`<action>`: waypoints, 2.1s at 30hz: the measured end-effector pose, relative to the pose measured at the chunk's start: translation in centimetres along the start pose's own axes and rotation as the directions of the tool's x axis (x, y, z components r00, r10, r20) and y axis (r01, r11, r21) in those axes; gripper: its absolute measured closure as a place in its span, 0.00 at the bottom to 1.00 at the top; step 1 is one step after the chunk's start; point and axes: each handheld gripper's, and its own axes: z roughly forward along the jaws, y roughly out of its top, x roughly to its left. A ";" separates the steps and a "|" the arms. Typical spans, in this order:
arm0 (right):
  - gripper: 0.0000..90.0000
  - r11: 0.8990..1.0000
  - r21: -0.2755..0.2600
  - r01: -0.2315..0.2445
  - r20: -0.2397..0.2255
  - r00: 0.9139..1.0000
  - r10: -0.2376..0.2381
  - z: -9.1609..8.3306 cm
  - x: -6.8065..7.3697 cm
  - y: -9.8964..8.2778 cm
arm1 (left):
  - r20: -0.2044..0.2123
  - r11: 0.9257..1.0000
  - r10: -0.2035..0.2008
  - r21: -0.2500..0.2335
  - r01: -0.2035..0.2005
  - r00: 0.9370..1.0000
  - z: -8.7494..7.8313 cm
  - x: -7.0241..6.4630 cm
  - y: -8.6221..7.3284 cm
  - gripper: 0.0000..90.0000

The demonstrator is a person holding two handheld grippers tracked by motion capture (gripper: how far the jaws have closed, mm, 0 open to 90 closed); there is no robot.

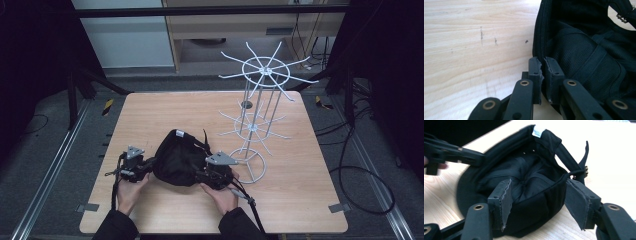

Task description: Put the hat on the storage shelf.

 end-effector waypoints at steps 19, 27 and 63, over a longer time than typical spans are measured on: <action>0.57 0.986 0.156 -0.049 -0.046 0.997 0.057 0.1 0.5 -1.9 | 0.002 1.000 0.007 0.025 -0.008 1.000 -0.8 -1.0 -1.7 0.91; 0.88 0.985 0.166 -0.046 -0.015 0.999 0.049 -0.1 -0.2 -1.8 | 0.059 1.000 -0.005 0.029 0.003 0.998 -1.2 -0.7 -2.2 0.83; 0.91 0.972 -0.018 0.232 -0.111 0.966 -0.233 -2.6 -0.3 0.9 | 0.108 0.997 0.016 -0.076 -0.008 0.994 0.2 0.2 0.1 0.59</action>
